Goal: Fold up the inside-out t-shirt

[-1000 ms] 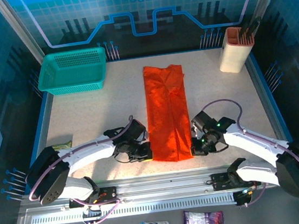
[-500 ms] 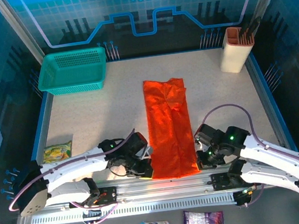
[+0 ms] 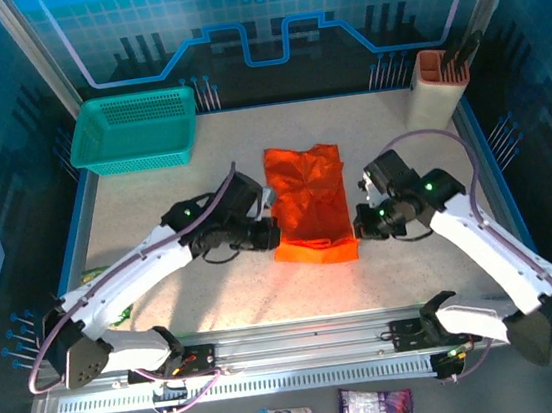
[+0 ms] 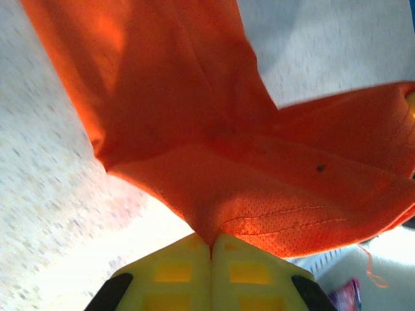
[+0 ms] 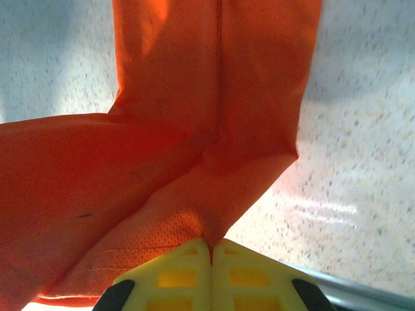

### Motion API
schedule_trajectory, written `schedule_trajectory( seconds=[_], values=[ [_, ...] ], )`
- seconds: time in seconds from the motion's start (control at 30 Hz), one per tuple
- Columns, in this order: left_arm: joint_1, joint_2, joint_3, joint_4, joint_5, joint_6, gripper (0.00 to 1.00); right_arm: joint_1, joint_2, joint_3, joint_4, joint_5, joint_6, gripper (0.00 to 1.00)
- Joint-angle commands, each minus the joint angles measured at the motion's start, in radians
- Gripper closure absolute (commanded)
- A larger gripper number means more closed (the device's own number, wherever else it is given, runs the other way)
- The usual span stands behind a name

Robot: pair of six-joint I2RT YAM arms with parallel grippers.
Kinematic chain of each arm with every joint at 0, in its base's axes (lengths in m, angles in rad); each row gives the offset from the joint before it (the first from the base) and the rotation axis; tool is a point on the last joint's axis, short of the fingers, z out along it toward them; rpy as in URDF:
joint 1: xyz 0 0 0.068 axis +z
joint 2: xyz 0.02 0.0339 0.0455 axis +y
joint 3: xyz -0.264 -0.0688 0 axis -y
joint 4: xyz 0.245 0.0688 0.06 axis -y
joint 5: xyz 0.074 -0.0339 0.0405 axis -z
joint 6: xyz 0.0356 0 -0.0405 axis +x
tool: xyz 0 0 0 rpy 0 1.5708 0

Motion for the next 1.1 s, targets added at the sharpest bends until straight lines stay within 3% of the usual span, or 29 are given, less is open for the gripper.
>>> schedule_trajectory(
  seconds=[0.0,0.3,0.63,0.9,0.97,1.07],
  values=[
    [0.056,0.05,0.094,-0.015,-0.042,0.12,1.0,-0.062,0.073,0.101,0.051,-0.028,-0.108,1.0],
    [0.201,0.256,0.344,0.039,-0.044,0.264,1.0,-0.166,0.361,0.365,0.152,-0.057,-0.181,1.0],
    [0.309,0.579,0.61,0.139,0.055,0.342,1.0,-0.254,0.662,0.609,0.238,-0.083,-0.198,1.0],
    [0.354,0.869,0.882,0.115,-0.039,0.354,1.0,-0.296,0.905,0.786,0.287,-0.062,-0.178,1.0],
    [0.361,0.937,0.945,0.105,-0.08,0.355,0.94,-0.303,0.97,0.847,0.286,-0.042,-0.176,1.0],
    [0.385,1.041,1.063,0.065,-0.087,0.347,0.75,-0.32,1.06,0.931,0.291,-0.024,-0.166,0.75]
  ],
)
